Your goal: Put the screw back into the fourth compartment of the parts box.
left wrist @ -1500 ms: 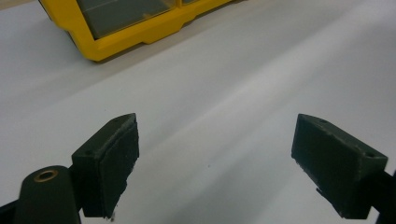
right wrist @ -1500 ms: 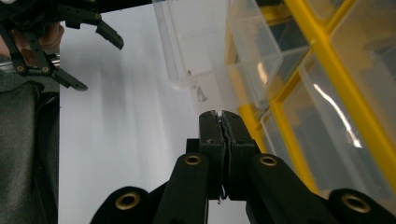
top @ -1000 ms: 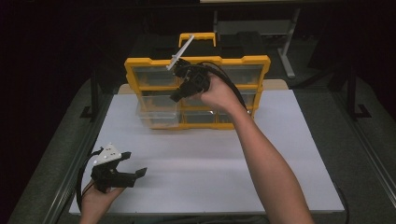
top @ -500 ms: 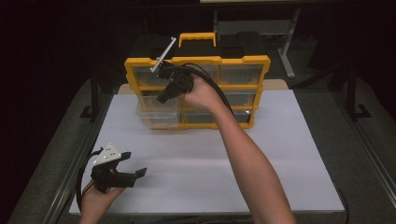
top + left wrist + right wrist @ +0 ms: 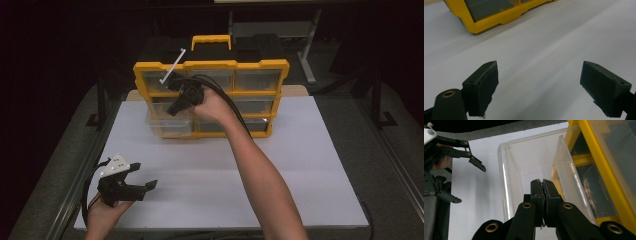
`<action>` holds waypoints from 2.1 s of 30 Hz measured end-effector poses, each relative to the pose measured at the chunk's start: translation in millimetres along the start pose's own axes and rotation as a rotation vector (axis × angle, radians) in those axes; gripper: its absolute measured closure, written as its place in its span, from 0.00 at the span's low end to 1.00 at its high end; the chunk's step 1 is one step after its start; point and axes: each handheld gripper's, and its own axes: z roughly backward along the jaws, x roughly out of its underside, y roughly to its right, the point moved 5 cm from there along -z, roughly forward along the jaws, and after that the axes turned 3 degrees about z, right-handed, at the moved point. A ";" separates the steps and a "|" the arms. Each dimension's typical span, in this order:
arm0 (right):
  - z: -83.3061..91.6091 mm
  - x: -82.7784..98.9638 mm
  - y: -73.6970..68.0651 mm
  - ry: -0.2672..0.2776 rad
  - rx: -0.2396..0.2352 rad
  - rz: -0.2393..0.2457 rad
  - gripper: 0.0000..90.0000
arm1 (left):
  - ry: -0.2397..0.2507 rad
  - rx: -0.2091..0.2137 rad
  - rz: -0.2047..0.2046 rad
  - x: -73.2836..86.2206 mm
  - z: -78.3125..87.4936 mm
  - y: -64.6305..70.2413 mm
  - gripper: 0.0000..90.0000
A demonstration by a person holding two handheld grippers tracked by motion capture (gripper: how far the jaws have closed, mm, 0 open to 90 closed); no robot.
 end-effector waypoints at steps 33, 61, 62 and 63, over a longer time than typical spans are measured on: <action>30.2 16.4 -6.2 0.060 0.038 -0.017 0.83 | 0.004 0.006 0.025 0.5 -2.8 2.0 0.16; 85.6 80.4 -10.2 0.130 0.100 -0.081 0.65 | -0.004 0.008 0.029 0.0 -4.4 3.6 0.16; 86.6 83.4 -10.5 0.133 0.099 -0.085 0.64 | -0.002 0.008 0.029 0.0 -4.5 3.8 0.16; 87.7 87.1 -11.0 0.131 0.100 -0.091 0.64 | -0.001 0.008 0.030 -0.1 -4.5 4.0 0.16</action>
